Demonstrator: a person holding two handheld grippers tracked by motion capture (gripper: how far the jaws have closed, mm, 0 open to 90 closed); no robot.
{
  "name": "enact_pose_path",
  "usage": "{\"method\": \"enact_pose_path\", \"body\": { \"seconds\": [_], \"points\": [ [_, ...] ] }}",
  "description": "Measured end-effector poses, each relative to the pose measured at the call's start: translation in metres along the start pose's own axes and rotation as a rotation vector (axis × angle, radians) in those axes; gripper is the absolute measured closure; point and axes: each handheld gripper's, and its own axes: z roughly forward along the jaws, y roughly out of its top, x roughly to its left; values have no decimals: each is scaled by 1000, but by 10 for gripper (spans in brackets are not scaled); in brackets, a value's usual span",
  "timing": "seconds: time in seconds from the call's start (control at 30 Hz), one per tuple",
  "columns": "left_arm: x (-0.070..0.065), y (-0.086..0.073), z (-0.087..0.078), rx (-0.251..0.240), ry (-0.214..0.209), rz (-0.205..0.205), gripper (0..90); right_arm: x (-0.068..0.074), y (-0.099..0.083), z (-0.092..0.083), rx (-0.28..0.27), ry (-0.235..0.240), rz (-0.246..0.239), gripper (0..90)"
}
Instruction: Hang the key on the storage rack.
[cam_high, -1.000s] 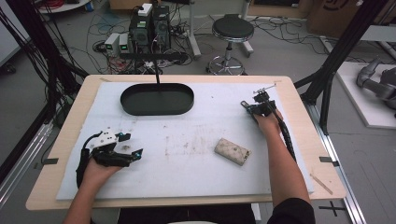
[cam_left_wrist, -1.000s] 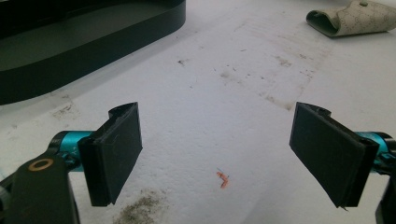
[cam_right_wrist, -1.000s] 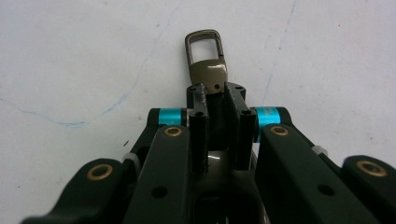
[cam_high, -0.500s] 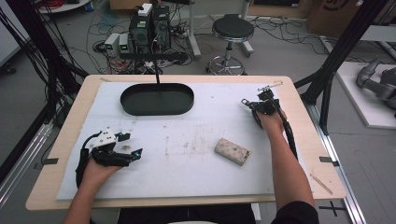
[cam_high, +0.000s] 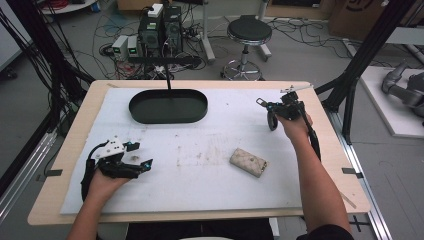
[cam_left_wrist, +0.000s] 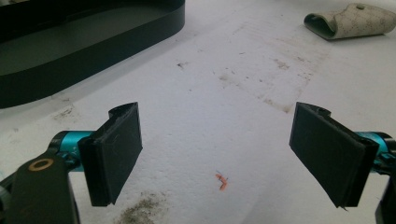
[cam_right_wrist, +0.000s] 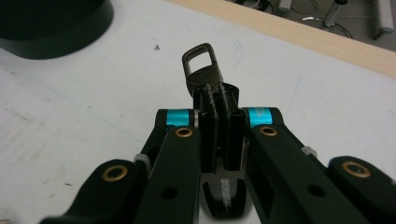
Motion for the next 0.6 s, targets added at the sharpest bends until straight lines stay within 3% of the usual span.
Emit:
{"method": "enact_pose_path", "body": {
  "seconds": [0.4,0.6],
  "points": [
    [0,1,-2,-9,3,-2,169,25,34,-22,-82,61,-28,882],
    [0,1,-3,-10,4,0,169,37,53,-25,-116,93,-45,882]
  ]
}}
